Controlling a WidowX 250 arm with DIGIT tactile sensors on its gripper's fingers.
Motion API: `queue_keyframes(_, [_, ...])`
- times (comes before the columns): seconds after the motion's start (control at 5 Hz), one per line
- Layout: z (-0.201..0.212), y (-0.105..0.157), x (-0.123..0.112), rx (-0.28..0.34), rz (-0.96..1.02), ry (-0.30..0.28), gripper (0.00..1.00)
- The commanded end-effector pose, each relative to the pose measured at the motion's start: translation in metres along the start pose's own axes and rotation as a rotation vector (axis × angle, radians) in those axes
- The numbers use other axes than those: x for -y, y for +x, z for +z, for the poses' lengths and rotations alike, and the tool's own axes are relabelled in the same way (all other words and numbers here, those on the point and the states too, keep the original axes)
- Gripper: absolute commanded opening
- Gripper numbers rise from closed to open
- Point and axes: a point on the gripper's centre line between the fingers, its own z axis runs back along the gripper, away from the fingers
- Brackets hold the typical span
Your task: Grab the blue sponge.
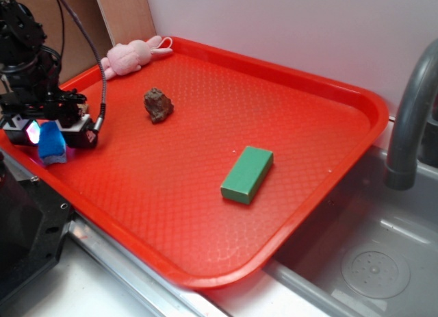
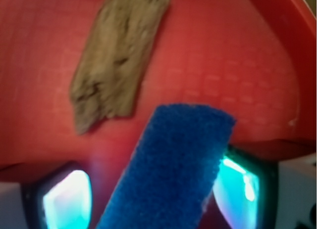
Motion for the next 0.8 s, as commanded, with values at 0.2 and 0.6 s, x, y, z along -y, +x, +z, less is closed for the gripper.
queue_keyframes(0.2, [0.05,0.0,0.057,-0.015,0.102,-0.051,0.0])
queue_keyframes(0.6, [0.15,0.045,0.109,-0.056,0.138,-0.135,0.0])
